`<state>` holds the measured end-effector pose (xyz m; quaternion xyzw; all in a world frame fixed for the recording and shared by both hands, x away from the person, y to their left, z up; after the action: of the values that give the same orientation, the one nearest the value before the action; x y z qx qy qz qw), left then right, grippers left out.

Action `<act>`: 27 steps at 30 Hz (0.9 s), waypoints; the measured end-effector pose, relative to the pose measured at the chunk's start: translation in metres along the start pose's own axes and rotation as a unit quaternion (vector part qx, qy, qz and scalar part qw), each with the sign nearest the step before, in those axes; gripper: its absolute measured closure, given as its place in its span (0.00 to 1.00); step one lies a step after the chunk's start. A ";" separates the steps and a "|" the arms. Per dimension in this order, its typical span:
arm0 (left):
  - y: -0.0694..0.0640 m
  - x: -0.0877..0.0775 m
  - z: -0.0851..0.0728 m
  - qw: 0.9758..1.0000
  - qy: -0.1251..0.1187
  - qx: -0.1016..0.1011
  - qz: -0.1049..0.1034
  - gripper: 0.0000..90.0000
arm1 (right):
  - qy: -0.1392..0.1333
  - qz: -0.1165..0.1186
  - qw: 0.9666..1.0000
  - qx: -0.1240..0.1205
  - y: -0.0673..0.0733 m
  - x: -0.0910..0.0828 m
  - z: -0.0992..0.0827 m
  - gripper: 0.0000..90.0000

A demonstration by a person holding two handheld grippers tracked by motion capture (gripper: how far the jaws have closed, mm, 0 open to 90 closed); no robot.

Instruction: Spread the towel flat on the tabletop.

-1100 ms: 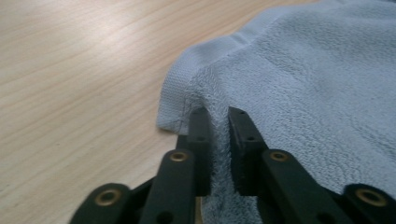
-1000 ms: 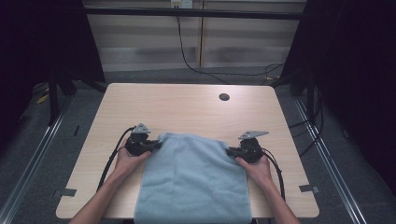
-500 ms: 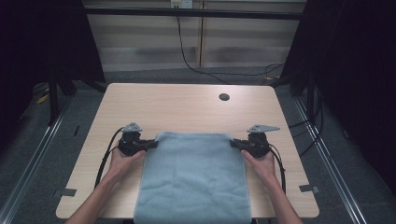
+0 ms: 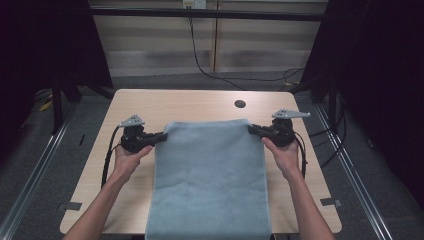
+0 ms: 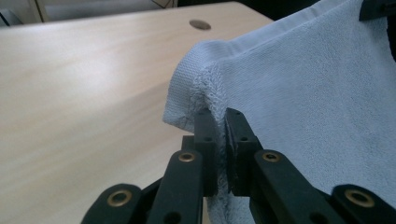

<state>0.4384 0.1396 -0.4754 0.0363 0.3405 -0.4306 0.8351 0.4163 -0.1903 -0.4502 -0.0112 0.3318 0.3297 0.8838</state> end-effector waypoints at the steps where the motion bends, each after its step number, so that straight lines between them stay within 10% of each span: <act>1: 0.000 0.000 0.000 1.000 0.000 0.000 0.000 0.95 | 0.000 0.000 1.000 0.000 0.000 0.000 0.000 0.95; 18: 0.005 -0.051 0.084 0.996 -0.086 0.004 0.006 0.95 | -0.063 -0.005 0.998 -0.004 -0.005 -0.031 0.082 0.96; 27: -0.023 -0.053 0.048 0.998 -0.051 0.034 -0.011 0.95 | -0.059 0.029 0.998 -0.020 0.023 -0.044 0.056 0.96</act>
<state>0.4262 0.1450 -0.4020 0.0390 0.2827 -0.4529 0.8446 0.4109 -0.1840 -0.3756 0.0004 0.2730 0.3617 0.8914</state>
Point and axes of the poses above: each handheld gripper's, and its own axes: x roughly forward along the jaws, z roughly out of its top, y roughly to its left, the point moved 9 cm from there along x, roughly forward along the jaws, and after that the axes turned 10 degrees about y, right-handed, at the moved point
